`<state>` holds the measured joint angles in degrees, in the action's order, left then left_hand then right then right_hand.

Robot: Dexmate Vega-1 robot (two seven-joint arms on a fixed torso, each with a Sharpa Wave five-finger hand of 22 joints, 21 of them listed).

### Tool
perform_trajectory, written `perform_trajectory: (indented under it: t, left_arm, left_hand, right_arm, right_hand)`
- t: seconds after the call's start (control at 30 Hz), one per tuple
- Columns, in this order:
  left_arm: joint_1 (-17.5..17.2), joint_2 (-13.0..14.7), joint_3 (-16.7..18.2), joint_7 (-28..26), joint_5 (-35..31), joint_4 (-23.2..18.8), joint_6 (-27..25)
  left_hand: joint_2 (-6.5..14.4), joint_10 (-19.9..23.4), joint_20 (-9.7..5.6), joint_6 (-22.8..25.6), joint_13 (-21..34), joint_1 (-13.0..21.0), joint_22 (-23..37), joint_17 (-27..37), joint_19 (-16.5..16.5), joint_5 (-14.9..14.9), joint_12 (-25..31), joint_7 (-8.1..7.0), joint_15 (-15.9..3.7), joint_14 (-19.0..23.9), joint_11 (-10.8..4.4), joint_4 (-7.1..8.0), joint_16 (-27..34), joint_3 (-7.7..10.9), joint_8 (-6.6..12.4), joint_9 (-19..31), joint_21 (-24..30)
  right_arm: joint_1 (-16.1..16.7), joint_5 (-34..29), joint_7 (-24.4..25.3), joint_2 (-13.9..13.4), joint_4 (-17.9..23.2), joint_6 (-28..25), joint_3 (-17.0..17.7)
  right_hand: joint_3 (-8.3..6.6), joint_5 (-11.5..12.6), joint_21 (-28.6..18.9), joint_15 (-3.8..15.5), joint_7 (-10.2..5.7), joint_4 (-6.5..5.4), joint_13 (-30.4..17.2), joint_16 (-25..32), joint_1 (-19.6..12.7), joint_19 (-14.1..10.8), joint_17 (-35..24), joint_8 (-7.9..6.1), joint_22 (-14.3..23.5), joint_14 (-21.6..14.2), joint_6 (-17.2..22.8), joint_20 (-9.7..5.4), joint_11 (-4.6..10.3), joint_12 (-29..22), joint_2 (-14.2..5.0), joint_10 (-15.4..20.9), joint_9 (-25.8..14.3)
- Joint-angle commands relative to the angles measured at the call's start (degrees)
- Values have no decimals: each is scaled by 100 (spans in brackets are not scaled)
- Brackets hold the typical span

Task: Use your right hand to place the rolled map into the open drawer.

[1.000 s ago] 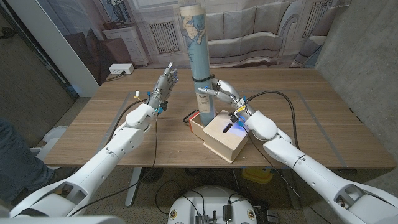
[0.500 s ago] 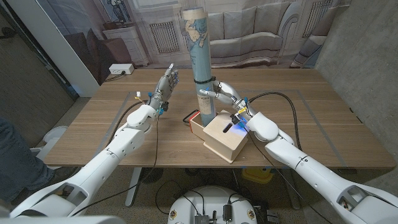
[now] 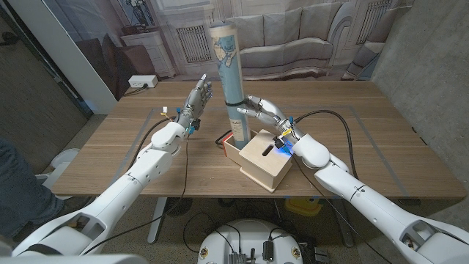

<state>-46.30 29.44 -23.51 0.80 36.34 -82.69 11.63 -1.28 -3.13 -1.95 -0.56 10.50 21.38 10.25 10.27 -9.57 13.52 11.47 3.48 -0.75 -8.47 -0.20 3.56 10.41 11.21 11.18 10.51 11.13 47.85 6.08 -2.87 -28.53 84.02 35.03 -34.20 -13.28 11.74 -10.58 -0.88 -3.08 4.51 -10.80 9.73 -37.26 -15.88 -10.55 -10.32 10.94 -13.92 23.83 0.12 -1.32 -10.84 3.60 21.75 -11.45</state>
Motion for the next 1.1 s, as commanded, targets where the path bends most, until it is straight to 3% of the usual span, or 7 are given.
perform_trajectory:
  t: [0.03, 0.83, 1.1]
  left_arm:
    - [36, -26, -22, 23, -3, 44, -27]
    - [20, -9, -33, -8, -40, -43, -34]
    - [-10, 23, -15, -31, -38, -98, -52]
  left_hand:
    - [46, -20, -185, 23, 18, 16, 20, 11, -321, 3, 4, 10, 23, -45, 29, -7, 22, -19, -1, 9, 41]
    - [54, -23, -131, 22, 18, 19, 20, 11, -330, 2, 3, 0, 18, -43, 18, -8, 24, -37, -1, 9, 39]
    - [56, -33, -126, 22, 18, 20, 21, 11, -331, 2, 0, -8, 22, -50, 25, -9, 22, -44, -1, 9, 40]
  right_arm:
    - [52, -29, 79, -40, 10, -59, 24]
    - [145, -83, 199, -100, 117, -3, 108]
    - [146, -81, 208, -156, 215, -55, 162]
  right_hand:
    - [18, 58, 5, 9, 4, -7, -20, 18, 49, 35, -6, -13, -4, 45, -24, 3, 11, -1, 1, -18, -7]
    - [66, 90, -18, -21, -18, -40, -19, 49, 136, 107, -10, -38, -6, 89, -67, 30, -20, -33, 5, -70, -6]
    - [88, 102, -28, -8, 64, -59, -19, 54, 183, 131, -11, -30, -6, 119, -133, 29, 2, -40, 1, -106, -5]
